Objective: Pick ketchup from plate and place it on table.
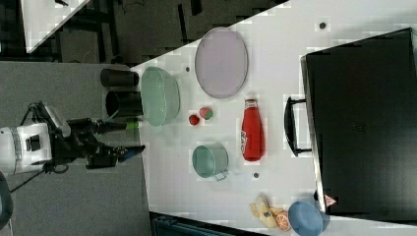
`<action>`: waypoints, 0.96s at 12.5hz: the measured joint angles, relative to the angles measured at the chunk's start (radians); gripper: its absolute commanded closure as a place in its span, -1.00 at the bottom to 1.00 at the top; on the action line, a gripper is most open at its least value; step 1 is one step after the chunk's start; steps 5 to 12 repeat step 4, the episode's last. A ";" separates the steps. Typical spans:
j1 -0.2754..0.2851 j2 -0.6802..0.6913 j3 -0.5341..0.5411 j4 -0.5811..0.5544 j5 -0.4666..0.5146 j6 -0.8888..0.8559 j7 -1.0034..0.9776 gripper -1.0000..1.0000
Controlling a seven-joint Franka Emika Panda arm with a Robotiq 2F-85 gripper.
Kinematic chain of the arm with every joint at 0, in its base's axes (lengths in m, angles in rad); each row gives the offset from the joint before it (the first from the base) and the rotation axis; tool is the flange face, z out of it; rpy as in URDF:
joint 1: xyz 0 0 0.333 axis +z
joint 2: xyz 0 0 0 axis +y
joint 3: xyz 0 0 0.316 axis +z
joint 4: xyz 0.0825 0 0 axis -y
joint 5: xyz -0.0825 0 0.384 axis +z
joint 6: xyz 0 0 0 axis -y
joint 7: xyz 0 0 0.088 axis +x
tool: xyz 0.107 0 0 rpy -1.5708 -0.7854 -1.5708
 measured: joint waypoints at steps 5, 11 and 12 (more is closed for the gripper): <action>-0.002 0.014 -0.001 0.001 -0.011 -0.051 0.000 -1.00; -0.002 0.014 -0.001 0.001 -0.011 -0.051 0.000 -1.00; -0.002 0.014 -0.001 0.001 -0.011 -0.051 0.000 -1.00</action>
